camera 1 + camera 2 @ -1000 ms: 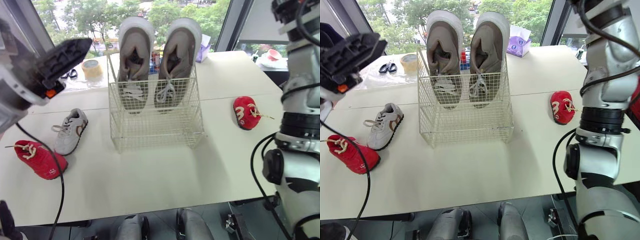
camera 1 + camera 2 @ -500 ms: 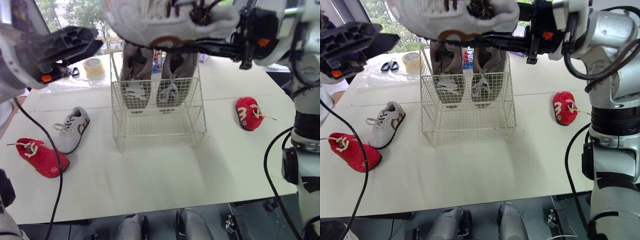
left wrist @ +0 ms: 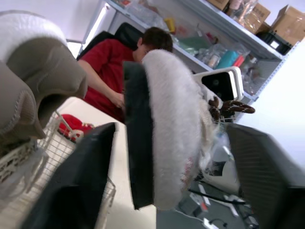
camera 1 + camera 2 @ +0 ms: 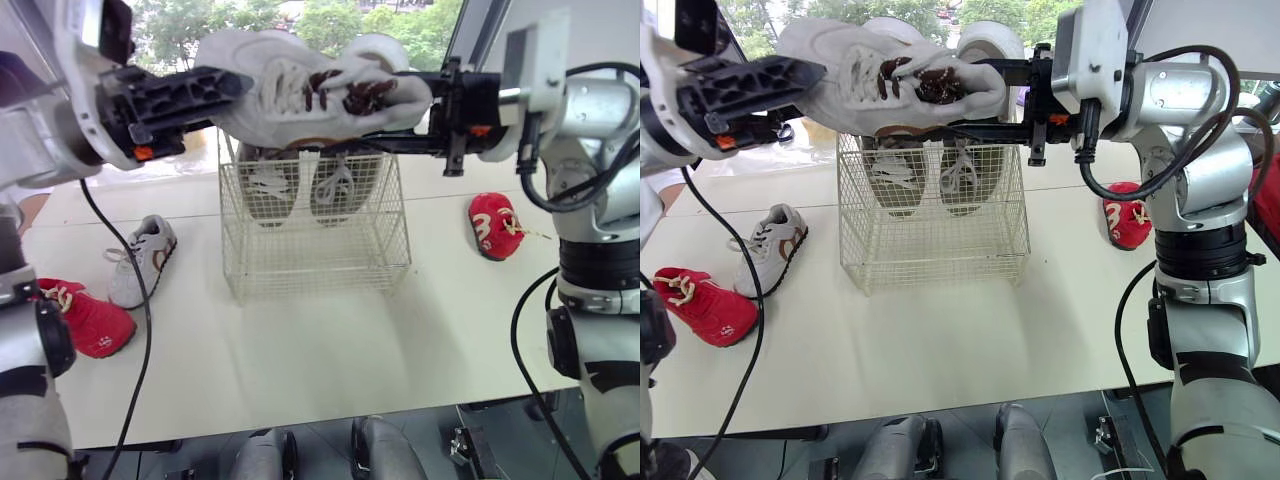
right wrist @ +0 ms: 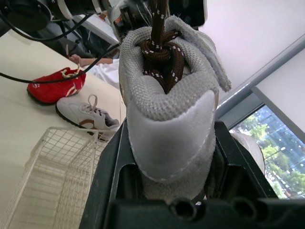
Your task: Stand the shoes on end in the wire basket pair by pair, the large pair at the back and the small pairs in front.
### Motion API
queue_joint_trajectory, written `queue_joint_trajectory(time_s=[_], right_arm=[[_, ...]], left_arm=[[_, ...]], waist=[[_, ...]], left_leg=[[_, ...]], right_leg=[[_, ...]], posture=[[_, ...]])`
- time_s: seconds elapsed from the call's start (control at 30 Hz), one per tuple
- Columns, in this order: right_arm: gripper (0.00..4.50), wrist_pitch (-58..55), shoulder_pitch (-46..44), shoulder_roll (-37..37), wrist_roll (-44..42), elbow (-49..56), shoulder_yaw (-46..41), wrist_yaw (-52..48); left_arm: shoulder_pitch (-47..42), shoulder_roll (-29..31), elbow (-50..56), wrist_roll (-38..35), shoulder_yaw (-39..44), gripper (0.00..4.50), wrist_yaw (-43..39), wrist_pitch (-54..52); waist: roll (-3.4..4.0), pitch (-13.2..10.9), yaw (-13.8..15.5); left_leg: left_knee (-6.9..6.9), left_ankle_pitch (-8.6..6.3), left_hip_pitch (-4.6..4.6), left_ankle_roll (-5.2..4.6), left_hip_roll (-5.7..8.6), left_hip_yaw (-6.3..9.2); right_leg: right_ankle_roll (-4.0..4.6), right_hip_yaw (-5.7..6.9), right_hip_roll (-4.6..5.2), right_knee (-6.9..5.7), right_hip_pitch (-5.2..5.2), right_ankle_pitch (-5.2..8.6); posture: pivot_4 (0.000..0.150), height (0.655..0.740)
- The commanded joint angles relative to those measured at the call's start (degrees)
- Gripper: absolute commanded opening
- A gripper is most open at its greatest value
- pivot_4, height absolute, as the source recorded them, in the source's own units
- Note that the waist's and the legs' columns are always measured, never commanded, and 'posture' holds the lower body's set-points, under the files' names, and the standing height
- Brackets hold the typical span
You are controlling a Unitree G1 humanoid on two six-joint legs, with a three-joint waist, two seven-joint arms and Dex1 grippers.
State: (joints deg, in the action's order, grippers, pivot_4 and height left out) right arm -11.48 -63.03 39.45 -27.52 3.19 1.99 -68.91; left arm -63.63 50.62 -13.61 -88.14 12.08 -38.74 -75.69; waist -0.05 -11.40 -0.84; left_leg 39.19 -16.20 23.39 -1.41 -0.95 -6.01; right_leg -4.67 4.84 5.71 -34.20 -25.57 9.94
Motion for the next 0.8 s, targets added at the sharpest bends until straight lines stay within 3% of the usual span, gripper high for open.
queue_joint_trajectory(time_s=[0.03,0.13,0.33,0.4,0.5,0.6,0.7,0.8], right_arm=[[1.22,0.4,-0.2,0.4,-0.3,3.0,-1.5,0.1],[1.22,-0.1,0.2,0.4,-0.4,3.8,-1.5,0.0],[4.01,-5.5,2.1,1.3,-2.6,4.4,-2.6,0.9],[4.32,-18.0,6.7,-0.3,-11.4,5.0,-9.4,10.7],[4.32,-31.2,14.5,-7.6,-34.4,7.4,-20.7,30.0],[4.32,-27.9,17.8,-20.7,-53.8,11.4,-25.7,52.7],[4.32,-24.3,19.7,-30.4,-57.1,18.2,-22.6,63.6],[4.32,-21.3,19.5,-35.9,-54.6,21.8,-18.7,68.3]], left_arm=[[-2.1,0.2,0.0,0.8,2.7,1.56,-0.5,-0.5],[-2.3,-0.4,-0.1,1.4,3.2,0.26,-0.3,-0.7],[-0.6,-2.2,-0.3,-0.9,7.3,0.26,4.0,-0.4],[1.7,-3.4,0.4,-3.7,11.0,0.26,8.0,2.1],[5.3,-7.8,5.1,-6.3,15.9,0.26,14.9,8.7],[7.7,-14.4,11.9,-6.6,17.0,0.26,19.0,15.1],[8.2,-20.7,16.6,-6.0,15.8,0.26,22.2,20.3],[9.1,-25.4,20.0,-5.8,14.7,0.26,24.7,24.0]], waist=[[0.0,0.0,0.0],[0.0,0.0,0.0],[0.0,0.0,0.1],[-0.02,0.0,0.1],[-0.36,0.2,0.2],[-0.35,0.2,0.2],[-0.31,0.2,0.2],[-0.32,0.2,0.2]], left_leg=[[0.0,0.0,0.0,0.0,0.0,0.0],[0.0,0.0,0.0,0.0,-0.02,0.01],[0.01,0.0,0.0,0.0,-0.02,0.01],[0.02,0.0,0.0,0.0,-0.02,0.02],[0.01,0.01,-0.04,0.01,-0.07,0.18],[0.02,0.03,-0.03,0.05,-0.02,0.18],[-0.02,0.05,-0.01,0.11,0.0,0.17],[-0.02,0.05,-0.01,0.1,0.0,0.14]], right_leg=[[0.0,0.0,0.0,0.0,0.0,0.0],[0.0,0.0,0.01,0.0,0.0,0.0],[0.0,0.0,0.07,0.0,0.0,0.0],[0.0,0.0,0.07,-0.01,0.0,0.0],[0.02,0.08,0.17,-0.04,0.13,-0.02],[0.06,0.1,0.3,-0.02,0.1,-0.05],[0.08,0.09,0.29,-0.04,0.01,-0.06],[0.08,0.07,0.21,-0.03,0.01,-0.06]], posture=[[0.15,0.74],[0.15,0.74],[0.15,0.74],[0.15,0.74],[0.15,0.74],[0.15,0.74],[0.15,0.74],[0.15,0.74]])
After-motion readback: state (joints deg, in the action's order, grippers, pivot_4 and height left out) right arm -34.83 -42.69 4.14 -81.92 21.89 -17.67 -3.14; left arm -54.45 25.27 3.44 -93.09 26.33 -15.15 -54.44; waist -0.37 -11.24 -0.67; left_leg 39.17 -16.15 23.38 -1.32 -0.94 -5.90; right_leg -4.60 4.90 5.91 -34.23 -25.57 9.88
